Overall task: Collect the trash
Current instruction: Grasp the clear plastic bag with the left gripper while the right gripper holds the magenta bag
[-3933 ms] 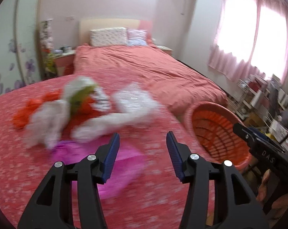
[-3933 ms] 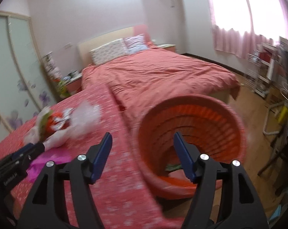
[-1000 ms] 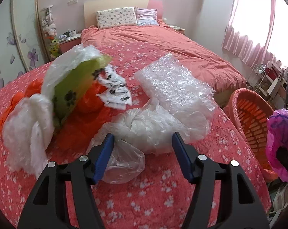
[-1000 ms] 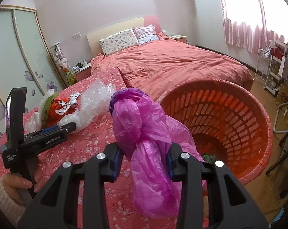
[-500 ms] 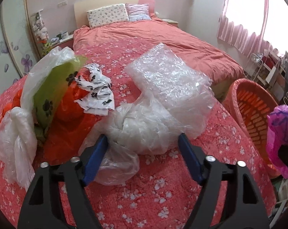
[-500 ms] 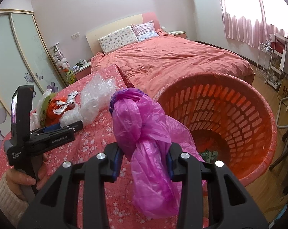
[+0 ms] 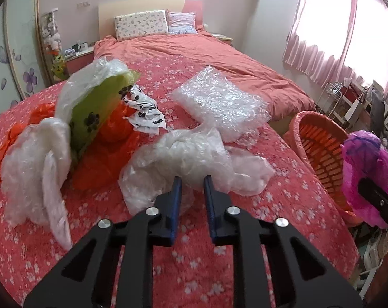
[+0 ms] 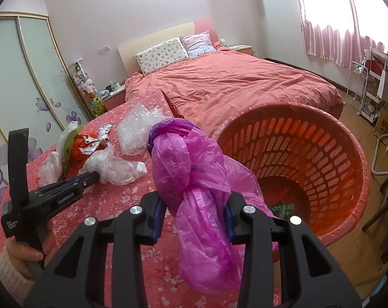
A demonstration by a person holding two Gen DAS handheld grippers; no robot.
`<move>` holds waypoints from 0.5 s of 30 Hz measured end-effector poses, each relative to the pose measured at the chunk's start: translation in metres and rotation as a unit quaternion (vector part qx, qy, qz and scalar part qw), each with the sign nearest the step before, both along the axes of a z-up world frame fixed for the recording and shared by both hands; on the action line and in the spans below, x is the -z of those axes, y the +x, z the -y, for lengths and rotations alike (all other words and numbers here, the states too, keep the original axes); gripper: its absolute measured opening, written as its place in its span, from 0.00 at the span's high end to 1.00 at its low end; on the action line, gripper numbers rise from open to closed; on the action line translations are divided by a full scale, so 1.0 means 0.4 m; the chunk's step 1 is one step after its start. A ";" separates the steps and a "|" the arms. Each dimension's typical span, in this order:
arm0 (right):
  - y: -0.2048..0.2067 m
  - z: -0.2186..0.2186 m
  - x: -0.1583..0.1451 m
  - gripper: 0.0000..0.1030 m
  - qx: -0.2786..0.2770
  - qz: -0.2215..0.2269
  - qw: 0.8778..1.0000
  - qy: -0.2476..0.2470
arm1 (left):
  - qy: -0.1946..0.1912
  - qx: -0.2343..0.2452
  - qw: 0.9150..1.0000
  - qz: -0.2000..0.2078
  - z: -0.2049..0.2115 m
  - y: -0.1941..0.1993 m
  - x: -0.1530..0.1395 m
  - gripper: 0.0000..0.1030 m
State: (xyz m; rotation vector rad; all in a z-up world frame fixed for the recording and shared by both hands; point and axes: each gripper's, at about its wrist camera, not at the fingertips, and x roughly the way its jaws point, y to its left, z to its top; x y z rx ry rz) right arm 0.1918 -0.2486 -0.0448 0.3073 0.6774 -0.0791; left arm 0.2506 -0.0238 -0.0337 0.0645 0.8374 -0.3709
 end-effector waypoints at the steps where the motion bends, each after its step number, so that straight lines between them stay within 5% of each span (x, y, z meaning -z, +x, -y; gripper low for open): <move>1: -0.003 -0.002 -0.003 0.64 -0.001 0.001 1.000 0.000 | 0.001 0.001 1.000 0.002 0.000 -0.003 -0.002 0.90; 15: -0.046 -0.026 -0.046 0.64 -0.006 0.015 1.000 -0.013 | -0.034 0.015 0.999 0.032 0.004 -0.058 -0.060 0.91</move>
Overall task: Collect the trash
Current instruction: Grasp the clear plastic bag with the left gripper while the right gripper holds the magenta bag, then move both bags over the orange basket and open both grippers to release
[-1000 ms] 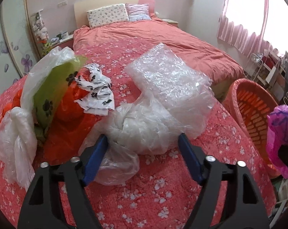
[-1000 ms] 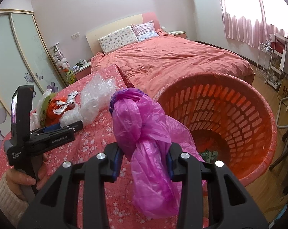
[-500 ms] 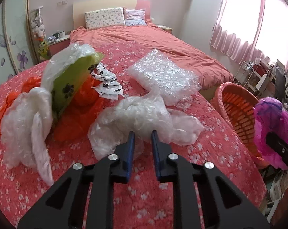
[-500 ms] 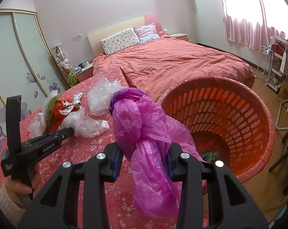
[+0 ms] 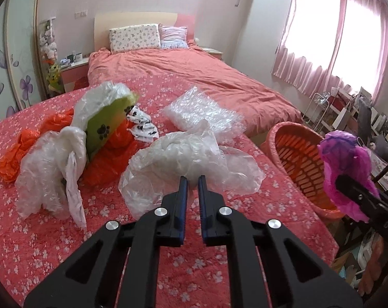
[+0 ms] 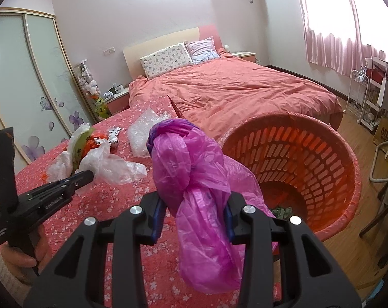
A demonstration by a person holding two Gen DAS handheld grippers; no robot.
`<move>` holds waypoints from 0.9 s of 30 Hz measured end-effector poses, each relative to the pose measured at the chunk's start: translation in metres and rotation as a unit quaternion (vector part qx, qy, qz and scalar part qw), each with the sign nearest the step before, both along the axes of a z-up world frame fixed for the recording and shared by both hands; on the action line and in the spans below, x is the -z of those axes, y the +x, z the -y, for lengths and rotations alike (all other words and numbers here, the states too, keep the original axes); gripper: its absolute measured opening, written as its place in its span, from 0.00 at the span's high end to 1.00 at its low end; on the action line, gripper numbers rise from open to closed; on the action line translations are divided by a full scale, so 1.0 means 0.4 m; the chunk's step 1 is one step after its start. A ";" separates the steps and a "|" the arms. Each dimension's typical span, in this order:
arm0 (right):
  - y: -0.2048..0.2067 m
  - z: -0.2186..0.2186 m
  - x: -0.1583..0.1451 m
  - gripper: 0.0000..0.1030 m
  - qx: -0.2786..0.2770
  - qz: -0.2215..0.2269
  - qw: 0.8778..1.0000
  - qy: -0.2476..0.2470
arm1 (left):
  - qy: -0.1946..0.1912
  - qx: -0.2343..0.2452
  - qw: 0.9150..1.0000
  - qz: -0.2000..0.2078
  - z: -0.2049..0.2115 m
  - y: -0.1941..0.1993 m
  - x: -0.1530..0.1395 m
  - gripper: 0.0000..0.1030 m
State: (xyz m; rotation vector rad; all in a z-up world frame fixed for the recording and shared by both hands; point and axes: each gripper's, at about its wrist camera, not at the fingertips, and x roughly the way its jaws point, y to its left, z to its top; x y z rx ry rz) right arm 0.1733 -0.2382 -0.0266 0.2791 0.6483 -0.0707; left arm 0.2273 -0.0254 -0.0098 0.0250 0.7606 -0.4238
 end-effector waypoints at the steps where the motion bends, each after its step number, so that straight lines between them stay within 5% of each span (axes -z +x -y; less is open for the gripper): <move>1: -0.002 0.001 -0.002 0.64 0.001 0.001 1.000 0.000 | -0.002 0.002 1.000 0.001 0.005 -0.002 -0.004 0.91; 27: -0.044 0.284 -0.033 0.64 0.123 0.016 0.992 -0.003 | -0.035 0.109 0.993 0.033 0.325 -0.062 -0.051 0.91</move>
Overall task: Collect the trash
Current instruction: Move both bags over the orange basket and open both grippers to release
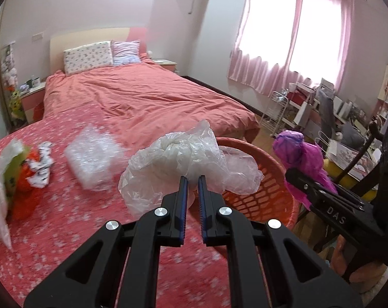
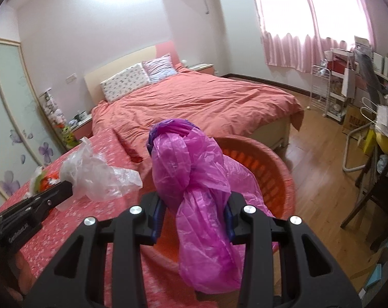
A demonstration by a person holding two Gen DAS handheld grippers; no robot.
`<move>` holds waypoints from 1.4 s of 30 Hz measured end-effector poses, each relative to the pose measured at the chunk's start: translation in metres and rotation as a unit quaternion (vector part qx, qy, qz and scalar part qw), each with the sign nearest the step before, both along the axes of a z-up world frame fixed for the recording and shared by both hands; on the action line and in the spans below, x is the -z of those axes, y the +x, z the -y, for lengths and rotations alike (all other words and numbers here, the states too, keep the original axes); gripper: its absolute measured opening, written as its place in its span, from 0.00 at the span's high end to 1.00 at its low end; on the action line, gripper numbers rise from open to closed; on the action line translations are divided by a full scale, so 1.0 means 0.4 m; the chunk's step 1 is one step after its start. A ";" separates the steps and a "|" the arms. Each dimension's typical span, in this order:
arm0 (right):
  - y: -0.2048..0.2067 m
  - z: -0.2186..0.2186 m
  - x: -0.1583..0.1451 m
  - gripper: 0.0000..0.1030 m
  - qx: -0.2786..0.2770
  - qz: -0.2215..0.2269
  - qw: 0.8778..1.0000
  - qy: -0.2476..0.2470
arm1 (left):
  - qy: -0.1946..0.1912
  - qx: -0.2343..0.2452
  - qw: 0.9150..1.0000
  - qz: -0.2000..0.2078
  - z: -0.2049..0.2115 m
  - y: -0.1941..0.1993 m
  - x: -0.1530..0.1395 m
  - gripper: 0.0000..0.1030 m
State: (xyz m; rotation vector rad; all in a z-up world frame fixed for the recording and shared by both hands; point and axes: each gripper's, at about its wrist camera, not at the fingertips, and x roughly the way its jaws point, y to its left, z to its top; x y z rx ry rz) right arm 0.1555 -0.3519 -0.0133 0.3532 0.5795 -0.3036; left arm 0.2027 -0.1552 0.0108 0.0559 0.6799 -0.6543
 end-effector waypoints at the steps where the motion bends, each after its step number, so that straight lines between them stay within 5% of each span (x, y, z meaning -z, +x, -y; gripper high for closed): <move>1: 0.000 0.014 0.002 0.64 0.005 -0.001 1.000 0.001 | 0.001 0.004 1.000 -0.002 0.016 0.002 0.005 0.91; 21: 0.031 0.126 0.039 0.64 0.024 0.009 0.999 0.031 | 0.005 0.034 0.999 -0.022 0.139 0.017 0.041 0.91; 31: 0.073 0.146 0.050 0.52 0.012 0.013 0.999 0.049 | 0.014 0.028 0.998 -0.050 0.149 0.039 0.076 0.91; 33: 0.080 0.148 0.055 0.48 0.011 0.010 0.999 0.052 | 0.021 0.024 0.998 -0.054 0.148 0.042 0.082 0.85; 35: 0.082 0.150 0.060 0.36 0.012 0.009 0.998 0.055 | 0.023 0.017 0.998 -0.055 0.143 0.043 0.086 0.65; 42: 0.083 0.133 0.056 0.26 0.010 0.008 0.999 0.044 | 0.027 -0.021 0.998 -0.053 0.083 0.057 0.086 0.56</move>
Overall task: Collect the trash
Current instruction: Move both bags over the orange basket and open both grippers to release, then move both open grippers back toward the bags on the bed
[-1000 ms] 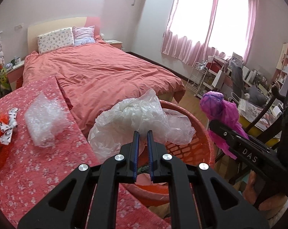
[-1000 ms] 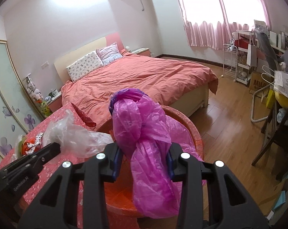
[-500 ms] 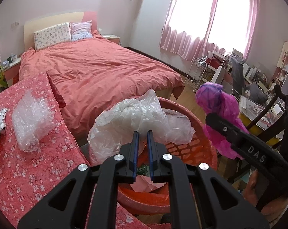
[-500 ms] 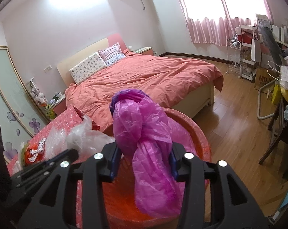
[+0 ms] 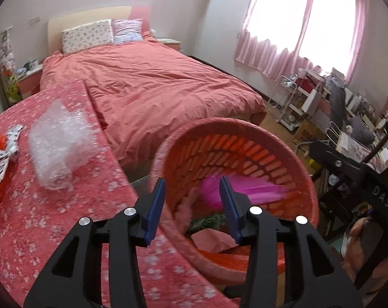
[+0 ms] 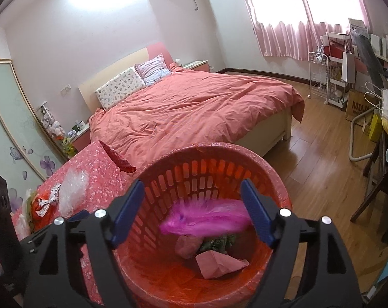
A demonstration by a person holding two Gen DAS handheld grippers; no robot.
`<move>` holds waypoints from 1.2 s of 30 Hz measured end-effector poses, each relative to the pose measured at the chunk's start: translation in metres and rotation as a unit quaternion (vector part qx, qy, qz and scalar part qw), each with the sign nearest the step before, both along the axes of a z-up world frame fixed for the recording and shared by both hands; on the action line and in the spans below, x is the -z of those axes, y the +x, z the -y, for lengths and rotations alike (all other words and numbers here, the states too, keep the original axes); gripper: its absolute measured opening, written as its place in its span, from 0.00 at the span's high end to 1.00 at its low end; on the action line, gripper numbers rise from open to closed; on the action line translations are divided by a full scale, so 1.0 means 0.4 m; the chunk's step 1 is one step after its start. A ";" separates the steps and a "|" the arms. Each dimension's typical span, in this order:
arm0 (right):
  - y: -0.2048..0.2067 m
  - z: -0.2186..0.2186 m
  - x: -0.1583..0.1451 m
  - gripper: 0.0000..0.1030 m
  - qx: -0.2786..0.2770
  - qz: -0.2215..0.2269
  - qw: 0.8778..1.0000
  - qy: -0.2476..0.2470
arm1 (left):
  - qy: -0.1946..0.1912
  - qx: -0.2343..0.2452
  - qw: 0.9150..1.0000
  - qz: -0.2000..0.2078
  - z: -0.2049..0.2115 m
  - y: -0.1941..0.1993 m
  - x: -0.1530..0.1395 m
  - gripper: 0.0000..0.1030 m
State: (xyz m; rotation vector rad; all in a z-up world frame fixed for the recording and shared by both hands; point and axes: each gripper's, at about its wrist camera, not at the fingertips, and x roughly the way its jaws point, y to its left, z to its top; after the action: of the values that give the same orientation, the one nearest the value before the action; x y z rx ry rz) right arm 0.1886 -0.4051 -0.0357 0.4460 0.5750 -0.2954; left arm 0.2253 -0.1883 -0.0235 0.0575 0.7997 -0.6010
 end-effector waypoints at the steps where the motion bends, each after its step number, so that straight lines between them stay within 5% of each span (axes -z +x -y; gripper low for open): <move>1: -0.001 -0.001 -0.001 0.26 0.000 0.000 1.000 0.000 | 0.000 -0.006 1.000 0.000 -0.012 0.001 -0.001 0.56; 20: 0.042 -0.191 -0.048 0.26 -0.063 -0.006 0.997 -0.034 | 0.012 -0.094 0.995 0.037 -0.278 -0.007 -0.050 0.45; 36: 0.315 -0.564 -0.006 0.26 -0.174 -0.037 0.977 -0.116 | 0.026 -0.260 0.963 0.067 -0.670 -0.004 -0.055 0.38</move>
State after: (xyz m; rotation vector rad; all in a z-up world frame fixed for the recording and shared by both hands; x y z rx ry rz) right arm 0.3148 -0.1794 -0.0333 0.1044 0.6705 -0.0425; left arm 0.2239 0.0799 -0.0015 -0.0643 0.6628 -0.0761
